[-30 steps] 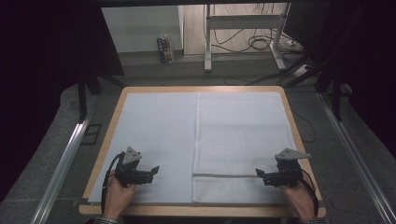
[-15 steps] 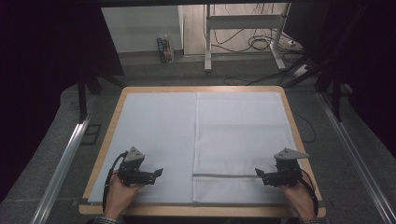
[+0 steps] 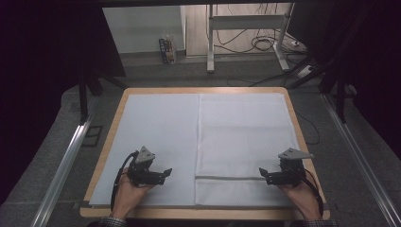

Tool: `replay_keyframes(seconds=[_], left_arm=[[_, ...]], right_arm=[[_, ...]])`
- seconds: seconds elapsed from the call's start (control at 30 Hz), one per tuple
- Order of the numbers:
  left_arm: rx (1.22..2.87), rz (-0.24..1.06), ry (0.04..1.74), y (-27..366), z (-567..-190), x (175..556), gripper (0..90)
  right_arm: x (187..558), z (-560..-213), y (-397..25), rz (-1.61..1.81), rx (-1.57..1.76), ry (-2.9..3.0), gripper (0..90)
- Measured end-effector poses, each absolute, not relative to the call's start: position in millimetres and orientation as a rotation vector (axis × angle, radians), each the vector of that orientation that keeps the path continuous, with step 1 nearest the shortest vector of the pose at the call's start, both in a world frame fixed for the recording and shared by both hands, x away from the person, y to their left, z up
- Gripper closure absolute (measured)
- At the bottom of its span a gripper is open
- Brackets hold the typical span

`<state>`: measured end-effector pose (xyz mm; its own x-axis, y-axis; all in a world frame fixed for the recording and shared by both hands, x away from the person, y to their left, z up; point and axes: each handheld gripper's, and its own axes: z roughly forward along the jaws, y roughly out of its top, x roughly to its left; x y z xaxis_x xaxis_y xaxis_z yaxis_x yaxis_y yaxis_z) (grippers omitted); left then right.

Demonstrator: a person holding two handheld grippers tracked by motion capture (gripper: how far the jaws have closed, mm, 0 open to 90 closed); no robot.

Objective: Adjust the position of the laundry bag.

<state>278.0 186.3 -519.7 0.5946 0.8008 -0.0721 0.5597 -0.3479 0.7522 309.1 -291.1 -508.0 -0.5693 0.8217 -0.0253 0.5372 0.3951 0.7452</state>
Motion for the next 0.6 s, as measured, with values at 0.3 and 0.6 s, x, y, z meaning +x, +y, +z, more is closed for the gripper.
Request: replay_keyframes(seconds=[0.3,0.6], left_arm=[[2.047,0.374,1.034,170,-518,285,20.5],[2.036,0.337,1.004,156,-518,299,34.4]], right_arm=[[313,-505,-297,0.981,1.22,2.281,11.3],[319,-505,-304,0.94,1.292,2.293,24.6]])
